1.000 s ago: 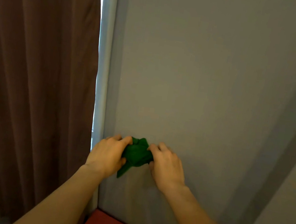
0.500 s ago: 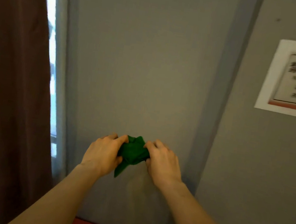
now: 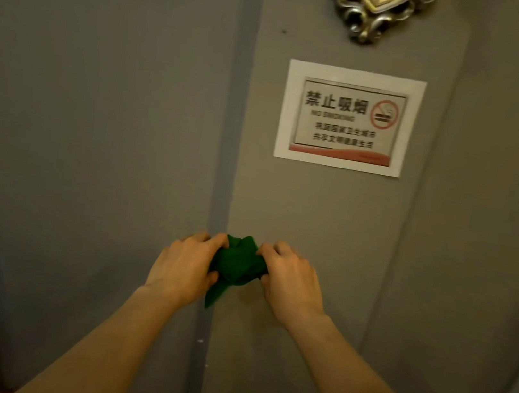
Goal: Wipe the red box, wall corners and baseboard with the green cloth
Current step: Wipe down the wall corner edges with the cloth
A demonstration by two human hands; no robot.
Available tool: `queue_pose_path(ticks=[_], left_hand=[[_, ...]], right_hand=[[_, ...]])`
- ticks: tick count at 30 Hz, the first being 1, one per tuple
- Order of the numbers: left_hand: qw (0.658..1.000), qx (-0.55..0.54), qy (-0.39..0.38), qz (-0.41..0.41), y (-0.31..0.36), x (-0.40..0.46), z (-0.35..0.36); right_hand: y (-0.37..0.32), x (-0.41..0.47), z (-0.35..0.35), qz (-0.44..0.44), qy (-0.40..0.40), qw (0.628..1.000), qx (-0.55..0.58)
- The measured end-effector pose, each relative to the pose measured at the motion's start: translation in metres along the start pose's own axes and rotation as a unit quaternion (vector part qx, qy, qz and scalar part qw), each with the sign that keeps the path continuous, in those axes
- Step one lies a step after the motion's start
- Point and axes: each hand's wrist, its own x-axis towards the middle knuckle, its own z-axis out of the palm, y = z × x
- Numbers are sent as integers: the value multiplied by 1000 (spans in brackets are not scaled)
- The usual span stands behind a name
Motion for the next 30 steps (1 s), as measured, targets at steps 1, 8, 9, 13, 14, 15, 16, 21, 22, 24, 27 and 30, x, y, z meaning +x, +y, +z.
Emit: queue_pose_path(ticks=[1,8,9,13,14,15,16,21,22,24,27,30], left_hand=[[1000,-5,-1,9,13,1,4],[998,-26,-5,55,73,15,20],[998,-27,-6,58,76,16,22],[997,-35,-9,68,83,22,35],[997,-37,-13,69,83,24,39],[997,-40,-16,71,83,26,43],[996,-43,-17,72,82,29,46],[996,-56,-22,71,73,47,65],[996,-57,-24,71,71,50,68],[995,-59,-27,73,65,57,74],[995,-64,-32,74,57,70,83],[994,-60,-39,77,54,77,93]], right_hand=[[11,-7,-6,6,1,1000,-5],[62,-40,-30,47,8,999,-22],[65,-43,-29,49,7,999,-22],[78,-47,-22,63,6,998,-24],[81,-47,-20,68,6,997,-26],[83,-46,-17,70,5,997,-29],[85,-45,-14,71,3,997,-31],[94,-30,3,72,-2,997,-33],[95,-26,7,74,-3,997,-34],[97,-19,13,78,-10,996,-34],[99,-10,24,85,-14,996,-33],[102,-7,36,94,-18,995,-34]])
